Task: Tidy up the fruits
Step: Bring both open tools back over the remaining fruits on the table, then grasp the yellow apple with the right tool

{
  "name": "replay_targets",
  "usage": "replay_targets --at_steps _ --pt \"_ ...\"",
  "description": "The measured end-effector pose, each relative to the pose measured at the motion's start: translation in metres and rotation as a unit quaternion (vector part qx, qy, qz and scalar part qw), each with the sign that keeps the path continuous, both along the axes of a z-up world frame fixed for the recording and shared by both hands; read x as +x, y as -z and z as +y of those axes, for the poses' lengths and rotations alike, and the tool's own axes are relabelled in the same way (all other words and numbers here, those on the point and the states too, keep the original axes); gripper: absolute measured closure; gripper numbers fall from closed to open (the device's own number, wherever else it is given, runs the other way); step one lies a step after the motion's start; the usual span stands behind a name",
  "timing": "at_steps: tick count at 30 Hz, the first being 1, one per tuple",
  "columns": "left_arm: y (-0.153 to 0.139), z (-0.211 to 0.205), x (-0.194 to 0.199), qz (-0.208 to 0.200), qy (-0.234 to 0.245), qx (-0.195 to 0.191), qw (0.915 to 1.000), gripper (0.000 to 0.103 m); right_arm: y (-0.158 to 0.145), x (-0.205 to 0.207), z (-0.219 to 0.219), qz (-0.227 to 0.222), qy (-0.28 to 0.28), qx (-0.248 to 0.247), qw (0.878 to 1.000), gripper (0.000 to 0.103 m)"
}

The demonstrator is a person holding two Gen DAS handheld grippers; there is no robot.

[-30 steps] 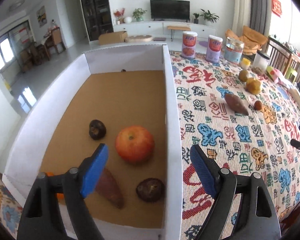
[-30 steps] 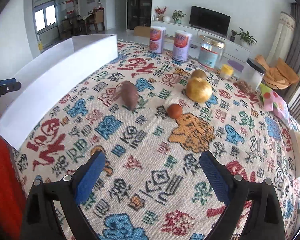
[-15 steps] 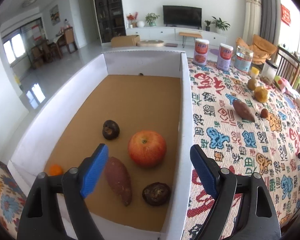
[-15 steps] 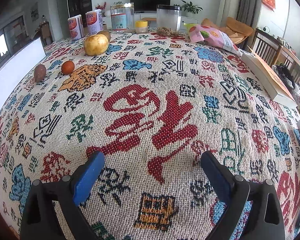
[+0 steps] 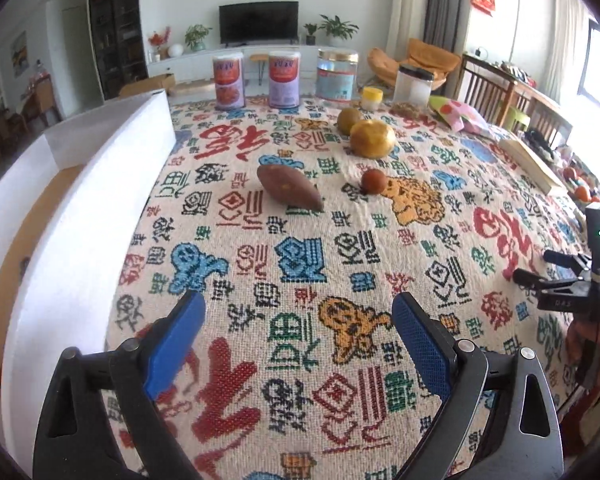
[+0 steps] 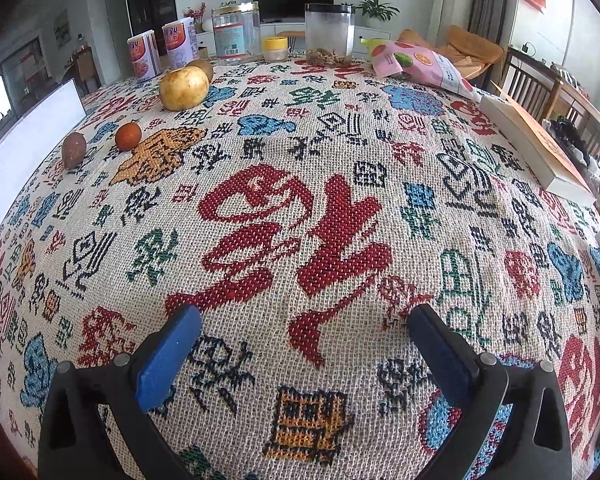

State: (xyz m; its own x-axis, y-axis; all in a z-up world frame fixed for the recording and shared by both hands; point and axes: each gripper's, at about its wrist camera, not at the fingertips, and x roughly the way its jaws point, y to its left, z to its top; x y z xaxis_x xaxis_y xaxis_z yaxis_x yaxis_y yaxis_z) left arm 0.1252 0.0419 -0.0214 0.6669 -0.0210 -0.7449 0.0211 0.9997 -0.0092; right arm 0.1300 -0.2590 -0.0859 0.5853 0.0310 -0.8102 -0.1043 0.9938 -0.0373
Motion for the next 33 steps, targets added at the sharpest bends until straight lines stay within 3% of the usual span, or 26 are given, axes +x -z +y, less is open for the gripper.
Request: replay_targets --at_steps 3,7,9,18,22,27,33 --pt "0.027 -0.004 0.028 0.019 -0.011 0.028 0.9994 0.007 0.0 0.0 0.0 0.0 0.0 0.0 1.0 0.0" --pt "0.051 0.014 0.057 0.061 -0.046 -0.019 0.9969 0.007 0.0 0.0 0.0 0.0 0.0 0.0 1.0 0.0" --pt "0.055 0.015 0.058 0.041 -0.055 -0.006 0.9976 0.007 0.0 0.0 0.0 0.0 0.0 0.0 1.0 0.0" --pt "0.061 0.013 0.064 0.044 -0.052 0.004 0.9977 0.002 0.0 0.007 0.003 0.01 -0.023 -0.002 1.0 0.0" --pt "0.061 0.012 0.063 0.044 -0.052 0.006 0.9976 0.002 -0.009 0.05 0.015 0.043 -0.049 0.023 0.998 0.0" --pt "0.061 0.013 0.063 0.044 -0.052 0.006 0.9976 0.002 -0.039 0.123 0.075 -0.006 -0.085 0.077 0.993 0.0" --pt "0.061 0.013 0.063 0.044 -0.052 0.006 0.9976 0.002 -0.039 0.202 0.151 -0.014 -0.093 0.072 0.993 0.007"
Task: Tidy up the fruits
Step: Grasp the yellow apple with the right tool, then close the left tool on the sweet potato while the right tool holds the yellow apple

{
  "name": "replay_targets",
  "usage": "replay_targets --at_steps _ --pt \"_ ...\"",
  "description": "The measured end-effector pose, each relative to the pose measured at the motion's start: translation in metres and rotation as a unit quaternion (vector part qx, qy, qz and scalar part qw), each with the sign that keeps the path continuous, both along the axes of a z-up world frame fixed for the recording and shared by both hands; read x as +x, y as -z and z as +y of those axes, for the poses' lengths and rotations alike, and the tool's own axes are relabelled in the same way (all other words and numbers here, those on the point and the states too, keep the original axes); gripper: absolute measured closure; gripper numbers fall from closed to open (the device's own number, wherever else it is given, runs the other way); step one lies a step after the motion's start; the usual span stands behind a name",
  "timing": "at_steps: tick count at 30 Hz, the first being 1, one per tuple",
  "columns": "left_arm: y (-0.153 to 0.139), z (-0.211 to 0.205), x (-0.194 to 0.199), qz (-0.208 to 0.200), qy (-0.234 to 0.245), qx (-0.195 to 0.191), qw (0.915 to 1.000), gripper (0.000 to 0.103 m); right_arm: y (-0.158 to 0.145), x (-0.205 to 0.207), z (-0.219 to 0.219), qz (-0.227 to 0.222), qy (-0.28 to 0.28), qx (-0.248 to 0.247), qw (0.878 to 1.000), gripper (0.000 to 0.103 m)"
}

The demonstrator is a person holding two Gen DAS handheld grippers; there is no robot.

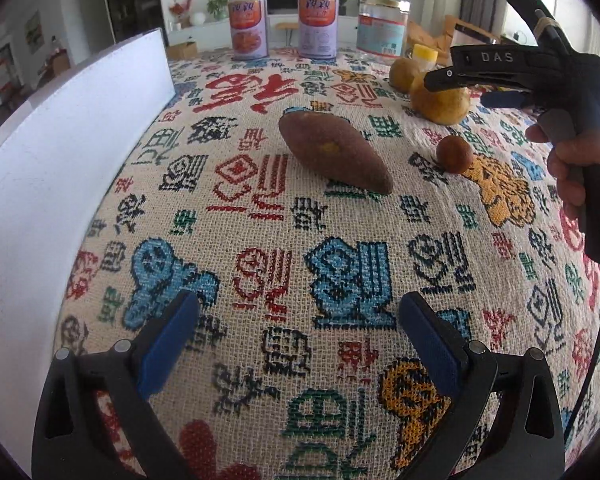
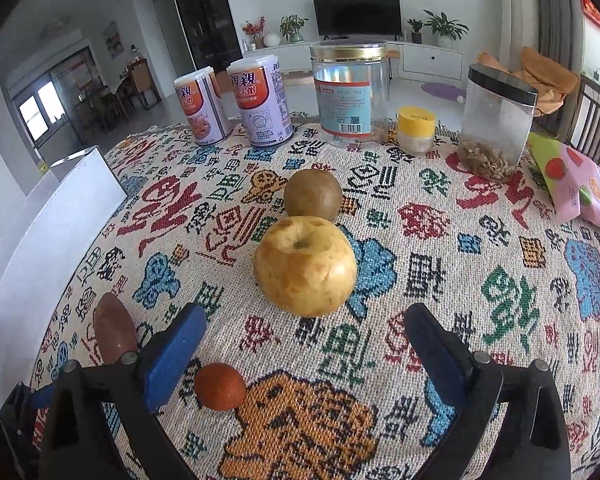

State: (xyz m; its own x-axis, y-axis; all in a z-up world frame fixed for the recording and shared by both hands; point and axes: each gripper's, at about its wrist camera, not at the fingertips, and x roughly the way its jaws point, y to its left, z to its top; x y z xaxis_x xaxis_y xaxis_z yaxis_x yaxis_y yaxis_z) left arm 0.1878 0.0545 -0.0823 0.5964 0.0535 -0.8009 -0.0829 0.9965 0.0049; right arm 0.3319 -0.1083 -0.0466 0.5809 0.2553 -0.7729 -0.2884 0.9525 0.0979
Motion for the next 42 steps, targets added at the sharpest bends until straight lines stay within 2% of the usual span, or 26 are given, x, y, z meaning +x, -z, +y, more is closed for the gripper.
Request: replay_targets --at_steps 3,4,6,10,13,17,20,24,26,28,29,31,33,36,38,40,42 --pt "0.0 0.0 0.0 0.0 0.0 0.0 1.0 0.002 0.011 0.028 0.017 0.018 0.013 -0.01 1.0 0.011" --pt "0.0 0.0 0.0 0.0 0.0 0.0 1.0 0.002 0.015 0.035 0.019 0.027 0.022 -0.016 0.999 0.018" --pt "0.0 0.0 0.0 0.0 0.0 0.0 1.0 0.002 0.026 0.045 0.018 0.059 0.028 -0.021 0.998 0.037" --pt "0.0 0.0 0.0 0.0 0.0 0.0 1.0 0.001 0.021 0.034 0.0 0.056 0.037 -0.015 0.998 0.038" --pt "0.0 0.0 0.0 -0.001 0.0 0.0 1.0 0.001 0.007 0.008 -0.026 0.042 0.036 -0.008 0.998 0.038" --pt "0.0 0.0 0.0 -0.001 0.0 0.0 1.0 0.001 -0.001 -0.046 -0.063 0.072 0.026 -0.011 0.997 0.038" --pt "0.0 0.0 0.0 -0.001 0.0 0.0 1.0 0.001 0.004 -0.102 -0.084 0.077 0.018 -0.02 0.997 0.038" --pt "0.0 0.0 0.0 -0.001 0.0 0.0 1.0 0.001 0.023 -0.168 -0.104 0.067 0.036 -0.006 0.997 0.038" --pt "0.0 0.0 0.0 -0.001 0.0 0.0 1.0 0.001 0.024 -0.188 -0.108 0.032 0.051 0.005 0.998 0.037" --pt "0.0 0.0 0.0 -0.001 0.0 -0.001 1.0 0.001 0.025 -0.195 -0.109 0.016 0.062 0.008 0.998 0.035" --pt "0.0 0.0 0.0 -0.001 0.0 -0.001 1.0 0.001 0.025 -0.196 -0.109 0.014 0.064 0.006 0.998 0.033" --pt "0.0 0.0 -0.001 -0.001 0.0 -0.001 1.0 0.001 0.028 -0.197 -0.107 0.009 0.07 -0.012 0.997 0.019" --pt "0.0 0.0 -0.001 -0.001 0.0 0.0 1.0 0.001 0.03 -0.201 -0.105 0.001 0.075 -0.034 0.997 0.016" --pt "0.0 0.001 -0.001 -0.001 0.0 0.0 1.0 0.001 0.037 -0.209 -0.103 0.008 0.07 -0.067 0.995 0.011" --pt "0.0 0.001 -0.001 -0.001 0.0 0.0 1.0 0.001 0.035 -0.215 -0.105 0.001 0.068 -0.065 0.996 0.009" --pt "0.0 0.001 -0.001 -0.001 0.0 0.0 1.0 0.001 0.04 -0.212 -0.107 0.014 0.071 -0.067 0.995 0.001" --pt "0.0 -0.001 0.001 -0.001 0.0 0.001 1.0 0.001 0.041 -0.21 -0.106 0.015 0.072 -0.07 0.995 0.0"
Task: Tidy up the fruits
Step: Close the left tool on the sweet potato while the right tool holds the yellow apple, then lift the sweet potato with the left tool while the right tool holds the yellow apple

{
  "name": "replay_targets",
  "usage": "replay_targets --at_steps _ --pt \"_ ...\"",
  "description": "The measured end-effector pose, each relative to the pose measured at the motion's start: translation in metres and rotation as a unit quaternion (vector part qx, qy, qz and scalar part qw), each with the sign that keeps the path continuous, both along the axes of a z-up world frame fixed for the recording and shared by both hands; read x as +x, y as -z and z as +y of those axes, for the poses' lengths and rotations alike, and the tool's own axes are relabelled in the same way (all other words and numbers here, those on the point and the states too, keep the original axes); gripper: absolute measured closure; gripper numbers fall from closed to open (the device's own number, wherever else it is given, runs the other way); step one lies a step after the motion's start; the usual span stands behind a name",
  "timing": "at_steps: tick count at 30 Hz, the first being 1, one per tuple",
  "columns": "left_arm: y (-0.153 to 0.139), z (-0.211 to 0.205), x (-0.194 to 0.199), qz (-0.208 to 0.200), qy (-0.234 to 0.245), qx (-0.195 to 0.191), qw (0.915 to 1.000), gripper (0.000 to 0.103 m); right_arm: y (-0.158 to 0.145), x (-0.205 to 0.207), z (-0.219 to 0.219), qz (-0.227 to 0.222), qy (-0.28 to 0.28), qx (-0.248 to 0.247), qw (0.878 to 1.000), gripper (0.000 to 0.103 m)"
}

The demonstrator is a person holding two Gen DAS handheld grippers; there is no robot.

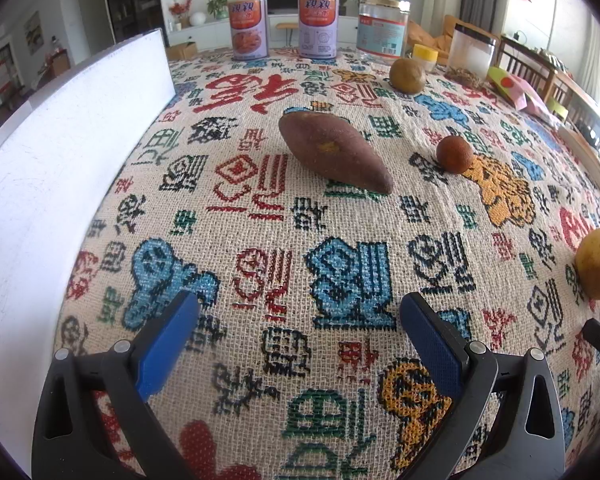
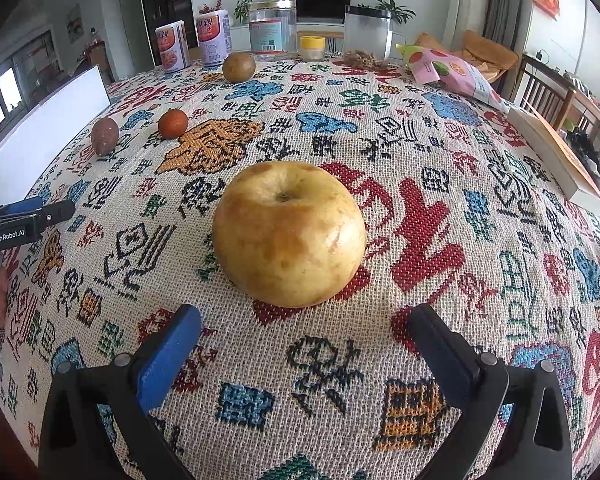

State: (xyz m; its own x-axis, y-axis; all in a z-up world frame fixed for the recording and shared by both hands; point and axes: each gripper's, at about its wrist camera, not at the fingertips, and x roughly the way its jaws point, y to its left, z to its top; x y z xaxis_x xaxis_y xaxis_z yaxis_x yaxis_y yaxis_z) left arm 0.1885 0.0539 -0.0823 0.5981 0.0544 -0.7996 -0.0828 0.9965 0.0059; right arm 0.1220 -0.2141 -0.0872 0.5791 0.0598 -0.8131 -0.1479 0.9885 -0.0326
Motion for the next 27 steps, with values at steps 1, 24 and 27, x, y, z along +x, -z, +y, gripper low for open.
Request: replay_targets --at_steps 1,24,27 --pt "0.0 0.0 0.0 0.0 0.0 0.0 1.0 0.001 0.0 -0.001 0.001 -0.001 0.0 -0.002 1.0 0.0" --pt "-0.015 -0.006 0.077 0.01 0.028 -0.043 0.9986 0.062 0.0 -0.001 0.002 0.0 0.0 0.0 1.0 0.0" --pt "-0.021 -0.006 0.038 0.014 0.082 -0.051 0.9952 0.062 0.0 -0.001 0.002 0.0 0.0 0.0 1.0 0.0"
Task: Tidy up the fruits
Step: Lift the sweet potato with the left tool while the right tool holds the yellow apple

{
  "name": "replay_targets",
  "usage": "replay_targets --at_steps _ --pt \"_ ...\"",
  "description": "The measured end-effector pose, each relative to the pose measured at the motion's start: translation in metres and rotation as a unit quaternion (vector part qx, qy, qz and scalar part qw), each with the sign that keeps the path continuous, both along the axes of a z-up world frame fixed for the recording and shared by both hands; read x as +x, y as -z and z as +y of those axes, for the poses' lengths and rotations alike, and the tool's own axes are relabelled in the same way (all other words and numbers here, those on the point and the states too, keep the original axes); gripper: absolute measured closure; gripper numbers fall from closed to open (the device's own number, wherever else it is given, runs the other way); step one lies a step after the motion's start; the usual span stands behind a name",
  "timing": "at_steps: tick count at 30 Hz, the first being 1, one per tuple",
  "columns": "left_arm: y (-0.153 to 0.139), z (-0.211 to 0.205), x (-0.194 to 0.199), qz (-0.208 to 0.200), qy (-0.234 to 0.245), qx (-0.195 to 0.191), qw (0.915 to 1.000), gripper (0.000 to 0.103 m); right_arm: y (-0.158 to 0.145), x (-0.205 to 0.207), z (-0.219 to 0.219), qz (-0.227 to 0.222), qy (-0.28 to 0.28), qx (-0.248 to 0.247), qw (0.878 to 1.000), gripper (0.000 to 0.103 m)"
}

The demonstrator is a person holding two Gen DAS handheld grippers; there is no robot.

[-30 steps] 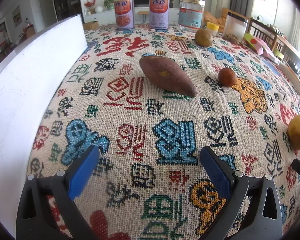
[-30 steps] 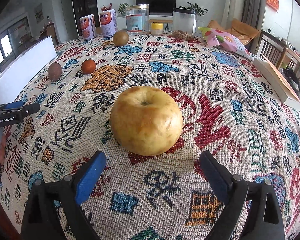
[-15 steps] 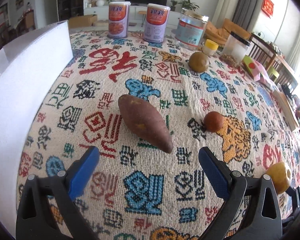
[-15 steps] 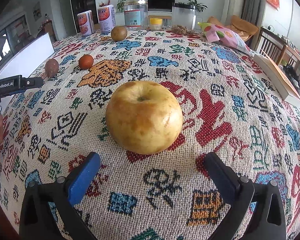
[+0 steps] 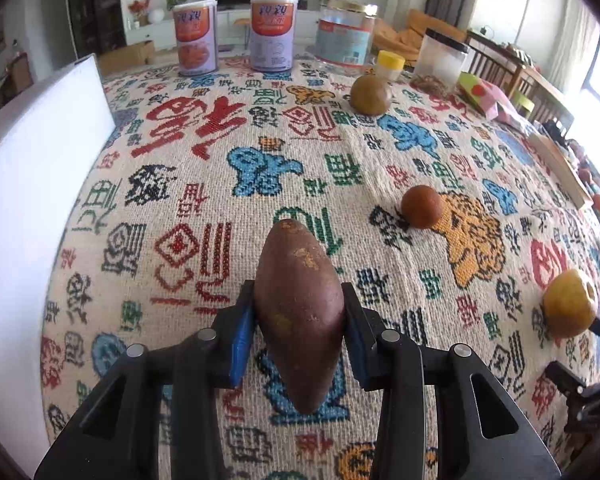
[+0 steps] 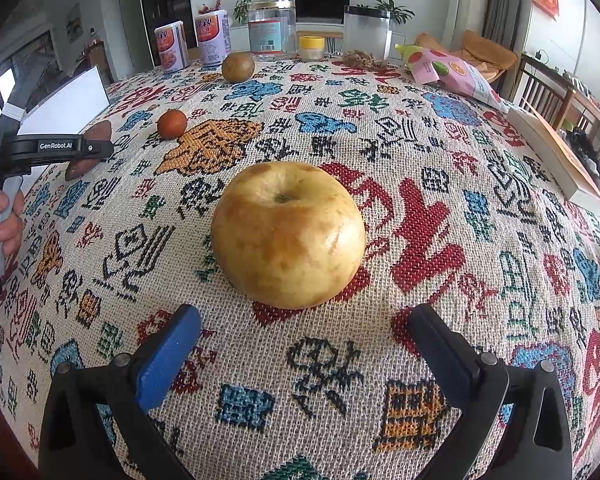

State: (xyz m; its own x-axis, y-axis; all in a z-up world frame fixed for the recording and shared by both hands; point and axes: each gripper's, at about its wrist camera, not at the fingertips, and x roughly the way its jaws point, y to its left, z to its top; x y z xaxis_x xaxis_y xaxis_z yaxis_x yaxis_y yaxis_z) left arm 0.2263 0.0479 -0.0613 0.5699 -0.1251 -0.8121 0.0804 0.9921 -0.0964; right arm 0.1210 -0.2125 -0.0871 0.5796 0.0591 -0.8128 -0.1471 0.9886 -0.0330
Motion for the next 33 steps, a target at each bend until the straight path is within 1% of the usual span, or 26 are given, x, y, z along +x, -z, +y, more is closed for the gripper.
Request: replay_targets --at_steps 3,5,6,7,8,10,11,12,13,14,15,16,18,22,33 --pt "-0.004 -0.005 -0.042 0.015 0.045 -0.026 0.9985 0.062 0.0 0.0 0.0 0.0 0.0 0.0 1.0 0.0" --pt "-0.001 -0.011 -0.066 0.023 0.063 -0.027 0.9974 0.062 0.0 0.0 0.0 0.0 0.0 0.0 1.0 0.0" --pt "0.002 -0.014 -0.074 0.026 0.064 -0.024 0.9973 0.061 0.0 0.0 0.0 0.0 0.0 0.0 1.0 0.0" --pt "0.003 -0.015 -0.083 0.019 0.059 -0.018 0.9979 0.059 0.0 0.0 0.0 0.0 0.0 0.0 1.0 0.0" --pt "0.002 -0.016 -0.09 0.002 0.049 -0.006 0.9988 0.055 0.0 0.0 0.0 0.0 0.0 0.0 1.0 0.0" --pt "0.003 -0.015 -0.095 -0.012 0.023 0.02 0.9995 0.013 0.0 0.0 0.0 0.0 0.0 0.0 1.0 0.0" --pt "0.005 -0.013 -0.096 -0.018 0.005 0.025 0.9995 0.011 0.0 0.0 0.0 0.0 0.0 0.0 1.0 0.0" --pt "0.008 -0.011 -0.095 -0.019 -0.01 0.024 0.9995 0.011 0.0 0.0 0.0 0.0 0.0 0.0 1.0 0.0" --pt "0.012 -0.008 -0.092 -0.011 -0.02 0.025 0.9994 0.011 0.0 0.0 0.001 0.0 0.0 0.0 1.0 0.0" --pt "0.012 -0.011 -0.091 -0.018 -0.021 0.039 0.9988 0.011 0.0 0.0 0.0 0.0 0.0 0.0 1.0 0.0" --pt "0.013 -0.014 -0.09 -0.015 -0.02 0.051 0.9984 0.01 0.0 0.0 0.0 0.0 0.0 0.0 1.0 0.0" --pt "0.014 -0.014 -0.09 -0.02 -0.023 0.053 0.9981 0.007 0.0 0.0 0.0 0.0 0.0 0.0 1.0 0.0" --pt "0.015 -0.011 -0.091 -0.02 -0.037 0.046 0.998 0.005 0.0 0.0 0.0 0.0 0.0 0.001 1.0 0.0" --pt "0.017 -0.011 -0.093 -0.022 -0.045 0.053 0.9973 0.003 0.0 0.0 0.0 0.0 0.0 0.001 1.0 0.0" --pt "0.017 -0.011 -0.094 -0.023 -0.047 0.054 0.9972 0.003 0.0 0.0 0.0 0.0 0.0 0.001 1.0 0.0"
